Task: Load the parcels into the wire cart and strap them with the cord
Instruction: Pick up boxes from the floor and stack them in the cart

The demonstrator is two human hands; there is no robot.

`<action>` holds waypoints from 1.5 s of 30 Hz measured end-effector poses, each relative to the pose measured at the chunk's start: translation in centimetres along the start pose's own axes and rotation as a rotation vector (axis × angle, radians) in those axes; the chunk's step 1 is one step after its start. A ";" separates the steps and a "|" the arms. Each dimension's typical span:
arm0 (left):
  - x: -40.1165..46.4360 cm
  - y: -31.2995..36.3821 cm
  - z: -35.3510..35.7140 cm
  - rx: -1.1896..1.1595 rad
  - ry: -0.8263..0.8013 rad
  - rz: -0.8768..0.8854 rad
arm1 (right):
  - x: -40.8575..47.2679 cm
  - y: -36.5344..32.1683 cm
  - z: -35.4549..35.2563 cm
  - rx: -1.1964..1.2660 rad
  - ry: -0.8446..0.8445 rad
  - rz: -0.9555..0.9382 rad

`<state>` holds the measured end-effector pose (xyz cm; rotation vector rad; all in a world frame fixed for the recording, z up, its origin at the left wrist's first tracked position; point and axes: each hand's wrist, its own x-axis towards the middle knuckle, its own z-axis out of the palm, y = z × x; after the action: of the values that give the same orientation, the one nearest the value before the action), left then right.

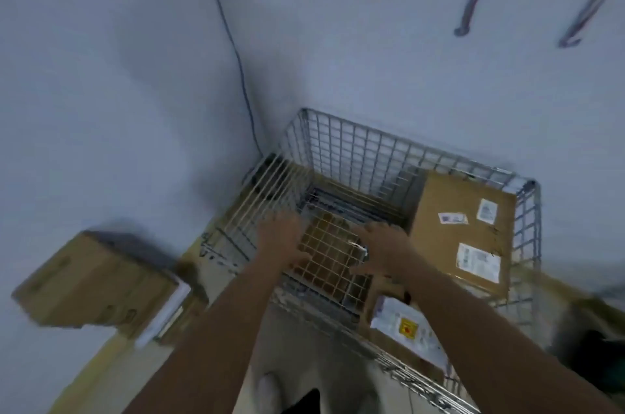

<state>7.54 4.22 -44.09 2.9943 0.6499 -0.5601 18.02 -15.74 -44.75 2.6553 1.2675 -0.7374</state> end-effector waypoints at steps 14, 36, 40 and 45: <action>-24.2 -37.3 3.3 -0.291 0.213 -0.540 | 5.2 -41.2 -9.5 -0.281 0.057 -0.382; -23.7 -59.9 14.0 -0.415 0.000 -0.681 | 24.5 -66.3 -5.6 -0.501 -0.103 -0.578; -18.2 -61.3 16.3 -0.400 -0.083 -0.693 | 30.7 -67.4 -3.4 -0.598 -0.148 -0.647; -12.3 -62.1 19.8 -0.366 -0.102 -0.687 | 36.4 -68.4 -0.3 -0.644 -0.126 -0.824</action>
<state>-34.85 54.01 -55.18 2.3397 1.5820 -0.5254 -14.16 54.10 -54.22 1.5298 2.1176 -0.4247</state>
